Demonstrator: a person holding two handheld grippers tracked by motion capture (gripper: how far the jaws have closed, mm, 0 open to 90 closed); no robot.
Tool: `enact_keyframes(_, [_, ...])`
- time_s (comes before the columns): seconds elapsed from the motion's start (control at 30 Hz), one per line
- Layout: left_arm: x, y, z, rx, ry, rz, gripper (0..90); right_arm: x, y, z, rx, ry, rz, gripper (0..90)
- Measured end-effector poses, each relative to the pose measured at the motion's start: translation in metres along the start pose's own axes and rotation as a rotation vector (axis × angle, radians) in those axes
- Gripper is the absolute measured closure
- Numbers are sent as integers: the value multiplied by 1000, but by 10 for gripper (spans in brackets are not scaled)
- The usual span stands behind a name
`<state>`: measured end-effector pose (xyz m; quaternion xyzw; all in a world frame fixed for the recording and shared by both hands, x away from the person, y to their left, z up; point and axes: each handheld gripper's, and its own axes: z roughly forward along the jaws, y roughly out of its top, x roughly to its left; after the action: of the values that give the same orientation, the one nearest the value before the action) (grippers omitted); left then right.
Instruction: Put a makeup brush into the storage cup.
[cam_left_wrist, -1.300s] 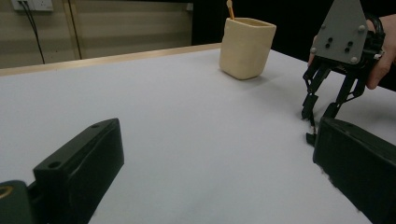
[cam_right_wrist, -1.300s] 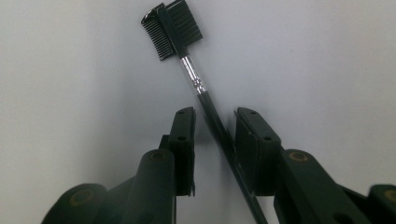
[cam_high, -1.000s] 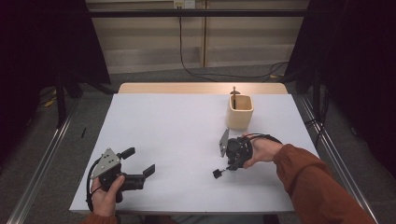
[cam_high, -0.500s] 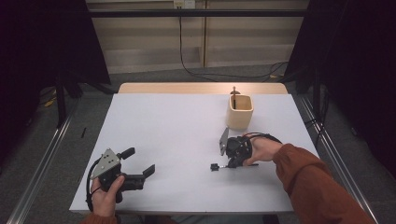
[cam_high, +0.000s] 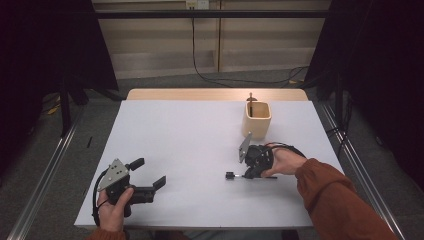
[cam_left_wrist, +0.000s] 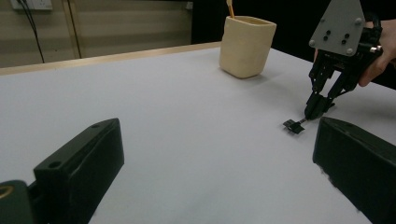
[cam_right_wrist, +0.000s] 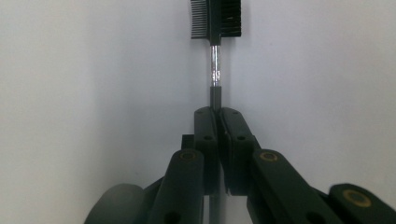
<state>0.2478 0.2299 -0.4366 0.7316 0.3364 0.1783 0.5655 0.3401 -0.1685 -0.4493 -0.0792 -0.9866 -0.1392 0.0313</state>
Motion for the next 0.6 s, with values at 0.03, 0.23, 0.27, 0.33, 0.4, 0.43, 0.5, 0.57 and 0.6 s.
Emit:
enact_keyframes(0.03, [0, 0, 0, 0, -1, 3, 20, -1, -1, -1, -9, -7, 1, 857])
enact_keyframes(0.23, [0, 0, 0, -5, 1, -1, 20, -2, -6, -12, -91, -34, 65, 857])
enact_keyframes(0.27, [0, 0, 0, -2, 3, -5, 20, -2, -7, -15, -108, -43, 68, 857])
enact_keyframes(0.33, [0, 0, 0, -4, 2, -1, 20, -3, -8, -19, -141, -53, 77, 857])
enact_keyframes(0.4, [0, 0, 0, 0, 1, 1, 20, -4, -10, -23, -157, -66, 89, 857])
enact_keyframes(0.43, [0, 0, 0, -1, 2, 0, 20, -4, -11, -24, -171, -69, 101, 857])
enact_keyframes(0.5, [0, 0, 0, -1, 2, 1, 20, -4, -13, -26, -200, -88, 114, 857])
enact_keyframes(0.57, [0, 0, 0, -1, 1, 2, 20, -2, -12, -28, -204, -136, 141, 857])
enact_keyframes(0.6, [0, 0, 0, 0, 1, 3, 20, -2, -13, -29, -211, -140, 148, 857])
